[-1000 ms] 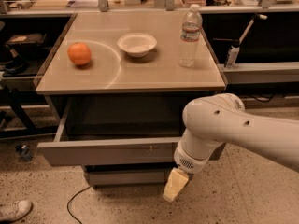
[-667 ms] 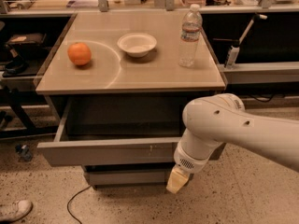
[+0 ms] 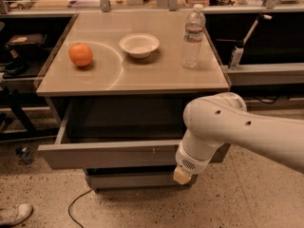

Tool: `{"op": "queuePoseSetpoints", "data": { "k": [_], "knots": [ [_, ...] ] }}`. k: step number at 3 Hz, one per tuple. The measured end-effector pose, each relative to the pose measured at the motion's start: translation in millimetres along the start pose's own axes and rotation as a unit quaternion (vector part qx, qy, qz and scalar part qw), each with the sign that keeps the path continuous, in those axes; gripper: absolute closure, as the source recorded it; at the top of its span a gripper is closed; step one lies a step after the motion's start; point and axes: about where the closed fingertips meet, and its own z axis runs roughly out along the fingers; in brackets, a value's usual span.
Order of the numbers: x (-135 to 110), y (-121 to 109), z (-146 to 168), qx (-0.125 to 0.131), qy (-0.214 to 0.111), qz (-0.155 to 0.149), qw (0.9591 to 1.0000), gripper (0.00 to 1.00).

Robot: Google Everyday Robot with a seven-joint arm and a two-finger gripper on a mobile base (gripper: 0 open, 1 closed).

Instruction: Close top drawer

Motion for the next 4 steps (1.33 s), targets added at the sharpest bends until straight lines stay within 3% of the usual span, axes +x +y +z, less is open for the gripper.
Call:
{"op": "queuePoseSetpoints", "data": {
  "k": [1, 2, 4],
  "knots": [
    [-16, -19, -1, 0.012, 0.008, -0.004, 0.9999, 1.0],
    [-34, -42, -4, 0.026, 0.011, -0.002, 0.9996, 1.0],
    [-46, -63, -5, 0.035, 0.016, 0.0, 0.9992, 1.0]
  ]
}}
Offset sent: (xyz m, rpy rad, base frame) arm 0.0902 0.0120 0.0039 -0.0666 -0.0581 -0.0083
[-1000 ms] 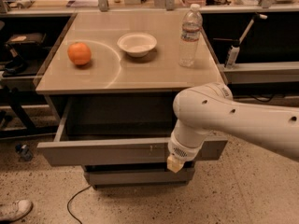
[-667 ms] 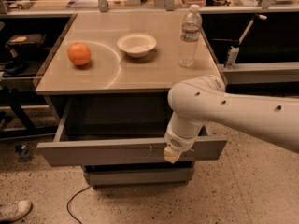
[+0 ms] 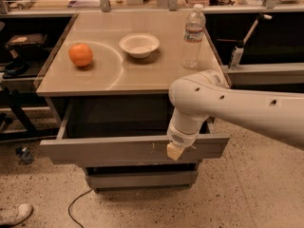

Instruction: Close top drawer

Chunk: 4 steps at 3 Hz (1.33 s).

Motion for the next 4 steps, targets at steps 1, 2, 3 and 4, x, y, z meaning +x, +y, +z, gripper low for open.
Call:
{"op": "queuePoseSetpoints", "data": {
  "k": [1, 2, 3, 4],
  "knots": [
    [-6, -11, 3, 0.006, 0.004, -0.003, 1.0, 1.0],
    [-20, -27, 8, 0.017, 0.014, -0.012, 0.9997, 1.0],
    [-21, -28, 9, 0.018, 0.014, -0.013, 0.9997, 0.96],
    [-21, -28, 9, 0.018, 0.014, -0.013, 0.9997, 0.77]
  ]
}}
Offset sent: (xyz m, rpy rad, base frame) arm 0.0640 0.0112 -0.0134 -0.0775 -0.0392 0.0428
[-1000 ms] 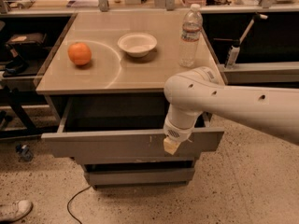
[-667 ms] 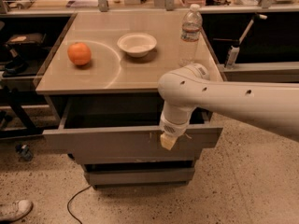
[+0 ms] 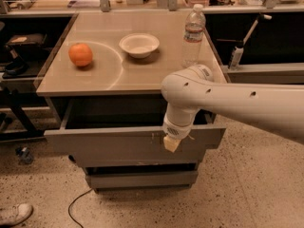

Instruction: Close top drawer

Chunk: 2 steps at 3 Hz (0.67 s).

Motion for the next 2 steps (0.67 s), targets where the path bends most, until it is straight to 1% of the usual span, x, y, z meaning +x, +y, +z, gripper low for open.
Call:
{"op": "queuePoseSetpoints", "data": {
  "k": [2],
  "knots": [
    [0.0, 0.0, 0.0, 0.0, 0.0, 0.0, 1.0, 0.31]
  ]
}}
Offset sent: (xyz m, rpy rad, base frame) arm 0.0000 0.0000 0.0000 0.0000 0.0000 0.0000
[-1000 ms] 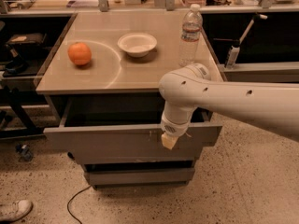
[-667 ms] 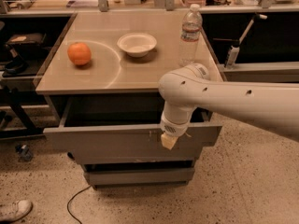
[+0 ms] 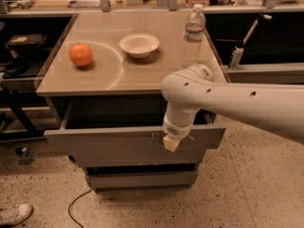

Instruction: Close top drawer

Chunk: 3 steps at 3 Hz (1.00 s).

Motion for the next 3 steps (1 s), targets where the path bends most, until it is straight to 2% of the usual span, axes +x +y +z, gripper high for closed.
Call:
{"op": "queuePoseSetpoints", "data": {
  "k": [1, 2, 3],
  "knots": [
    [0.0, 0.0, 0.0, 0.0, 0.0, 0.0, 1.0, 0.07],
    [0.0, 0.0, 0.0, 0.0, 0.0, 0.0, 1.0, 0.0],
    [0.0, 0.1, 0.1, 0.0, 0.0, 0.0, 1.0, 0.0]
  ]
}}
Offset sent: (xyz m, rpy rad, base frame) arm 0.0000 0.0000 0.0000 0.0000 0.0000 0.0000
